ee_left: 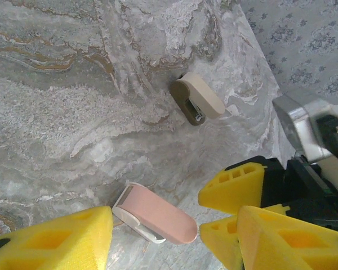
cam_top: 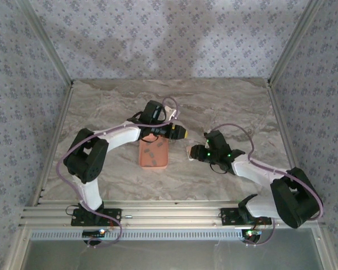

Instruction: Load the staples into the stapler

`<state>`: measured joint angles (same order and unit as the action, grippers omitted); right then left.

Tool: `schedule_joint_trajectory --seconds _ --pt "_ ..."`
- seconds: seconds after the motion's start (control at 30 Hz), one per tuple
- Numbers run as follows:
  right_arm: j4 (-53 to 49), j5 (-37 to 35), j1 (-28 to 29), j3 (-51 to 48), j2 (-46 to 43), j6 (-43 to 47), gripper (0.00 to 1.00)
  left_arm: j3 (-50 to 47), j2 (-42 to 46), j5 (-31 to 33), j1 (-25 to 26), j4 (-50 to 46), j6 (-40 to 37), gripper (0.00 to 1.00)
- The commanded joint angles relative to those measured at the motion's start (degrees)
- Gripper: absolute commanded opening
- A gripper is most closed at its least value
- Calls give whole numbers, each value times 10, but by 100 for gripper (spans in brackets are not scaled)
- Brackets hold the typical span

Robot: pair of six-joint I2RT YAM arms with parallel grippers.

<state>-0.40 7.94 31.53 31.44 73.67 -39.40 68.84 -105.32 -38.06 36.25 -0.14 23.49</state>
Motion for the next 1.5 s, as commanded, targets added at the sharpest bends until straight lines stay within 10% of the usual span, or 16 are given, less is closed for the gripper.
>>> schedule_joint_trajectory --seconds 0.0,1.47 --pt "16 10 -5 17 17 11 43 -5 21 -2 -1 10 2 61" --pt "-74 -60 34 -33 102 -47 12 -20 39 18 -6 4 -9 61"
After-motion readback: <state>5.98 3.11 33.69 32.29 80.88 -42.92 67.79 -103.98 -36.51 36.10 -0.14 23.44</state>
